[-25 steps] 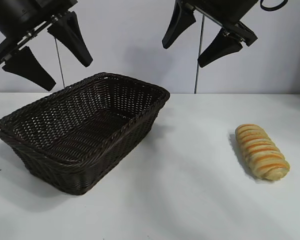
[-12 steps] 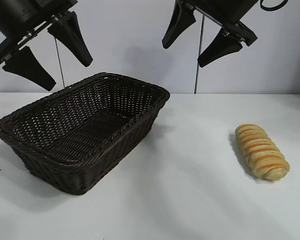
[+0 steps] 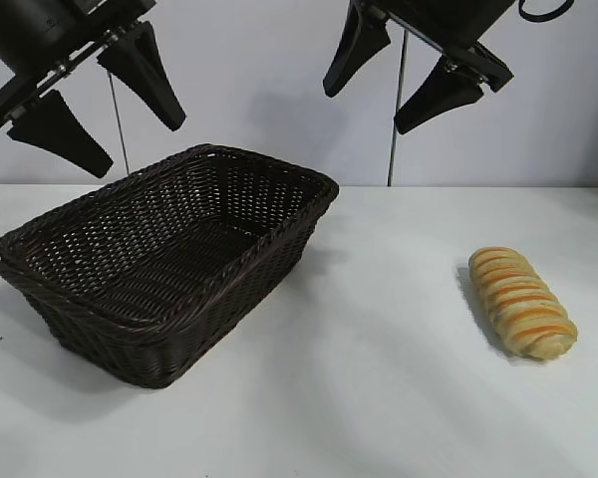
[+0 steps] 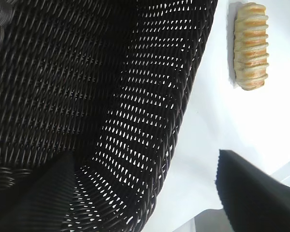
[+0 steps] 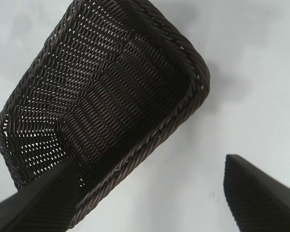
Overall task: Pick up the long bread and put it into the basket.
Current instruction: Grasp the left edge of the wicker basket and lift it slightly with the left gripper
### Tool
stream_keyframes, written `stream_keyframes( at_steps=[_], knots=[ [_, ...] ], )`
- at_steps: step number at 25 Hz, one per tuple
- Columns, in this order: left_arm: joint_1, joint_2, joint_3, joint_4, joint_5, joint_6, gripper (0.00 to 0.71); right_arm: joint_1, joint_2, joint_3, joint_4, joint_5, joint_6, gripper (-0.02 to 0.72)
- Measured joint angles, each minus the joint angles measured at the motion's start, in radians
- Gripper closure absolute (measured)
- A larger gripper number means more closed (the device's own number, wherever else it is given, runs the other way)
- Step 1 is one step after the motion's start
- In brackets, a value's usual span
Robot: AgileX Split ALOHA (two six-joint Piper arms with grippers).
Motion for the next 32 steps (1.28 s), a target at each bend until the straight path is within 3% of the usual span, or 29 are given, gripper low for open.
stream_keyframes(
  at_steps=[10, 18, 32],
  knots=[
    [0.000, -0.131, 0.008, 0.128, 0.061, -0.089, 0.127, 0.000, 0.000, 0.000, 0.000, 0.010, 0.000, 0.113],
    [0.000, -0.231, 0.155, 0.135, 0.051, -0.168, 0.127, 0.000, 0.000, 0.000, -0.008, 0.010, 0.000, 0.113],
    [0.000, -0.250, 0.218, 0.268, -0.026, -0.553, 0.127, 0.000, 0.000, 0.000, -0.016, 0.010, 0.000, 0.113]
  ],
)
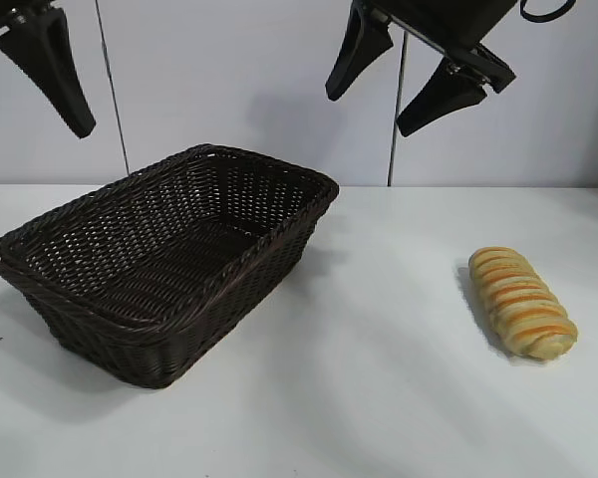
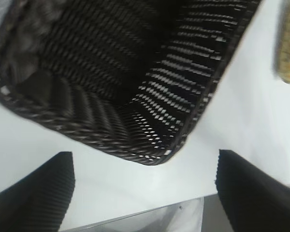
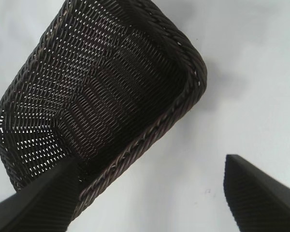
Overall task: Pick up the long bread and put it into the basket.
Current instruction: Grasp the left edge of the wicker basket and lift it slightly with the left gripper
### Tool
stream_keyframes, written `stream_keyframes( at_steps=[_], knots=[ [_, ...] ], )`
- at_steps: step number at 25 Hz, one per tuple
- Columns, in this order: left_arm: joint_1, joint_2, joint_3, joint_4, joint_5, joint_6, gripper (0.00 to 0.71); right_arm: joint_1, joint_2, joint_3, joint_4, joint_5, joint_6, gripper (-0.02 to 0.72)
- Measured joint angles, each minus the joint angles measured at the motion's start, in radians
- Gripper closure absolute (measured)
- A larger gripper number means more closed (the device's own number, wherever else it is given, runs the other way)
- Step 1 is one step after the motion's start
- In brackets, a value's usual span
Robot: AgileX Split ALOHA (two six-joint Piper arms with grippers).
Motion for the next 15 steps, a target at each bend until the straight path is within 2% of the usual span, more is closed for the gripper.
stream_keyframes(
  at_steps=[15],
  knots=[
    [0.000, -0.006, 0.108, 0.008, -0.125, -0.366, 0.127, 0.000, 0.000, 0.000, -0.002, 0.001, 0.000, 0.113]
  ],
)
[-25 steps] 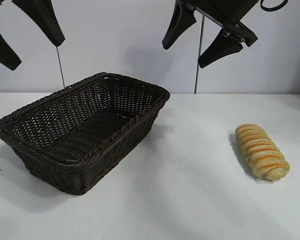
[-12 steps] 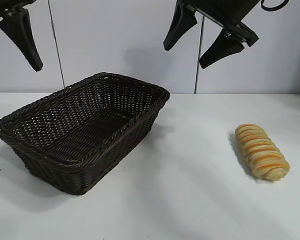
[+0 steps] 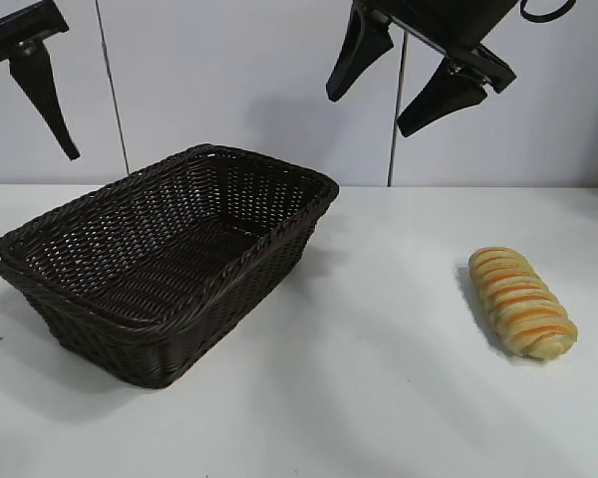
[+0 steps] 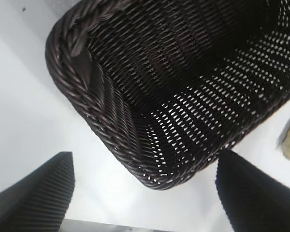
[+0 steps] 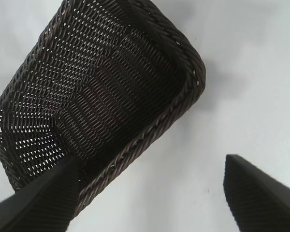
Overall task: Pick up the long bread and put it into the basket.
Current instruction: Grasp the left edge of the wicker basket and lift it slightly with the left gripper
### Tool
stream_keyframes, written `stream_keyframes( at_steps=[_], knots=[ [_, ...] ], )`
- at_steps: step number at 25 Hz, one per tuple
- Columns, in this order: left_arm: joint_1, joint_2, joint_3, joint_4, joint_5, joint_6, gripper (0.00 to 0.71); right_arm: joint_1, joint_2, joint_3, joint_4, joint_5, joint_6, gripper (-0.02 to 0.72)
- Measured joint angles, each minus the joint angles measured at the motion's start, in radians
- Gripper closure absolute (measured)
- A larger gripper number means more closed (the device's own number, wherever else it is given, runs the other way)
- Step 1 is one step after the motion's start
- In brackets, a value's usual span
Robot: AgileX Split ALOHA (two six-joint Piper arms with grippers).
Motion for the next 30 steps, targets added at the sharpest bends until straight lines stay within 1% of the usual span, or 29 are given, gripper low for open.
stream_keyframes(
  at_steps=[7, 13, 15, 18, 20, 22, 27, 30],
  knots=[
    [0.000, 0.000, 0.000, 0.116, -0.005, -0.133, 0.127, 0.000, 0.000, 0.000, -0.002, 0.000, 0.000, 0.113],
    [-0.003, 0.000, 0.001, 0.137, 0.004, -0.161, 0.127, 0.000, 0.000, 0.000, -0.006, 0.000, 0.000, 0.113],
    [-0.018, 0.000, 0.010, 0.142, 0.004, -0.166, 0.127, 0.000, 0.000, 0.000, -0.011, 0.000, 0.000, 0.113],
    [-0.062, 0.000, 0.036, 0.144, -0.016, -0.185, 0.127, 0.000, 0.000, 0.000, -0.017, 0.000, 0.000, 0.113],
    [-0.093, 0.000, 0.061, 0.143, -0.053, -0.219, 0.127, 0.000, 0.000, 0.000, -0.019, 0.000, 0.000, 0.113],
    [-0.111, 0.000, 0.091, 0.143, -0.088, -0.260, 0.127, 0.000, 0.000, 0.000, -0.019, 0.000, 0.000, 0.113],
    [-0.123, 0.000, 0.169, 0.149, -0.155, -0.298, 0.127, 0.000, 0.000, 0.000, -0.019, 0.001, 0.000, 0.113],
    [-0.123, 0.000, 0.186, 0.152, -0.186, -0.300, 0.127, 0.000, 0.000, 0.000, -0.020, 0.001, 0.000, 0.113]
  ],
)
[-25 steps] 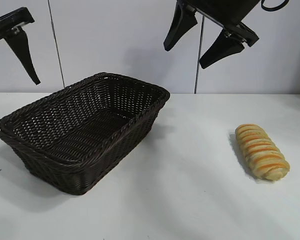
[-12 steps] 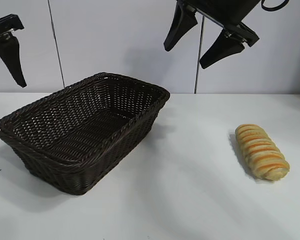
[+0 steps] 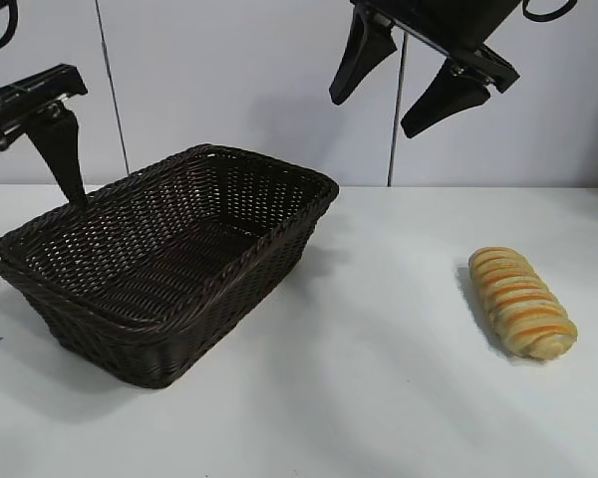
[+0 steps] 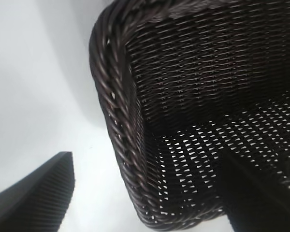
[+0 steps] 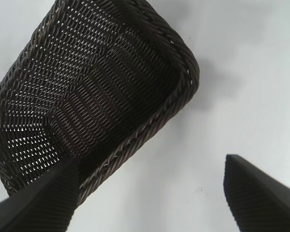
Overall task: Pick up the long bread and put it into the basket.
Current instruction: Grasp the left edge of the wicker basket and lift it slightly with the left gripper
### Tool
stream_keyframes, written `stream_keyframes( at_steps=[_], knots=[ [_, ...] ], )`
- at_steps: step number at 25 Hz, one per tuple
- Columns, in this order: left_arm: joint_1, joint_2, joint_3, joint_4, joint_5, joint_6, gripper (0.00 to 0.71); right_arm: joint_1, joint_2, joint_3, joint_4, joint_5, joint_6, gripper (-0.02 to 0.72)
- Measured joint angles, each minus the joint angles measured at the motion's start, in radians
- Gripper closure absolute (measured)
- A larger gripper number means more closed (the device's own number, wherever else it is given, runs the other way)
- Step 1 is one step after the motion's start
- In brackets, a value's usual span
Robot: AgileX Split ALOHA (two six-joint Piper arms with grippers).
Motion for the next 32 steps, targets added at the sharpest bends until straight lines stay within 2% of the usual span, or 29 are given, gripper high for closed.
stream_keyframes(
  at_steps=[7, 14, 18, 32],
  knots=[
    [0.000, 0.000, 0.016, 0.000, -0.064, -0.002, 0.127, 0.000, 0.000, 0.000, 0.000, 0.000, 0.000, 0.113],
    [0.000, 0.000, 0.101, 0.001, -0.223, -0.003, 0.127, 0.000, 0.000, 0.000, 0.000, 0.000, 0.000, 0.113],
    [0.000, 0.005, 0.110, 0.000, -0.289, -0.003, 0.127, 0.000, 0.000, 0.000, 0.000, 0.000, 0.000, 0.113],
    [0.000, 0.164, 0.110, -0.001, -0.346, 0.018, 0.129, 0.000, 0.000, 0.000, -0.003, -0.002, 0.000, 0.113]
  ],
)
